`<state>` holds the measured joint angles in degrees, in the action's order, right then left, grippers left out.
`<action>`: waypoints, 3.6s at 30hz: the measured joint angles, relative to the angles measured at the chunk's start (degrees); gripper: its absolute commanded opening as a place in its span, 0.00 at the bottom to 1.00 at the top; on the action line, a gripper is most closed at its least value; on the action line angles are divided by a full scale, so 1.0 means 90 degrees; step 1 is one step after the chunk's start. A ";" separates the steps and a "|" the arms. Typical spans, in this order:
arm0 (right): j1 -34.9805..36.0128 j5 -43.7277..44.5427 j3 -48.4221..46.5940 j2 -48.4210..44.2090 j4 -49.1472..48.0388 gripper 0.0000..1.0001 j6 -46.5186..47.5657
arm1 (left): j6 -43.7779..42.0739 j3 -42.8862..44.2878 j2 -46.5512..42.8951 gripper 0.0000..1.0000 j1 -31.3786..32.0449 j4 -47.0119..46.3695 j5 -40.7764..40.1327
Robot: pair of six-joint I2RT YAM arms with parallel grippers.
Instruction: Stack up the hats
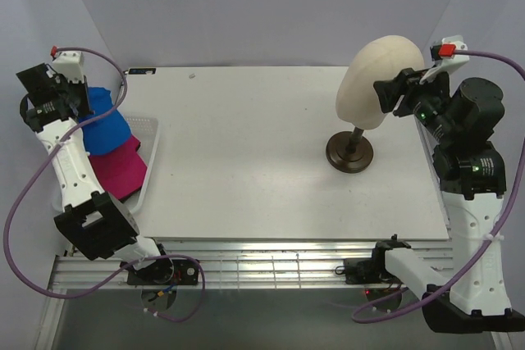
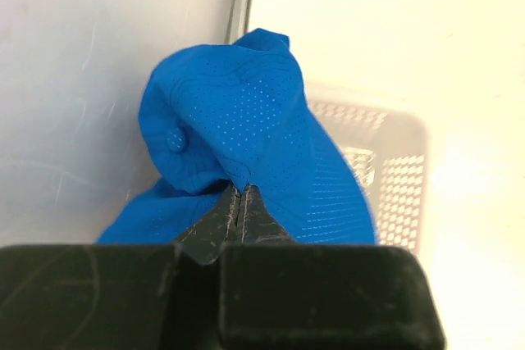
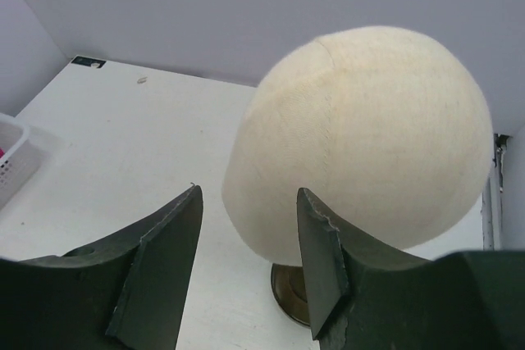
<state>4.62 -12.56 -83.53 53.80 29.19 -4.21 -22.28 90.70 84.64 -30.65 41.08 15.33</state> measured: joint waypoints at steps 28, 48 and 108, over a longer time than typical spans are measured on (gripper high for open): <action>0.6642 0.1224 0.3587 0.2072 -0.7325 0.96 0.7621 | 0.2841 0.2006 0.0680 0.00 0.2584 0.0291 0.4932; 0.6824 0.2314 0.3021 0.4102 -0.8976 0.98 0.9636 | 0.3206 0.1627 0.0520 0.00 0.2931 0.0248 0.5081; 0.3866 0.2329 -0.3798 0.4806 0.2021 0.08 -0.0529 | 0.1292 -0.1171 -0.0736 0.25 0.5826 0.0039 0.2688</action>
<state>39.42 8.40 -117.71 97.06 47.37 -8.97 -10.66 80.16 78.02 21.78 41.43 39.53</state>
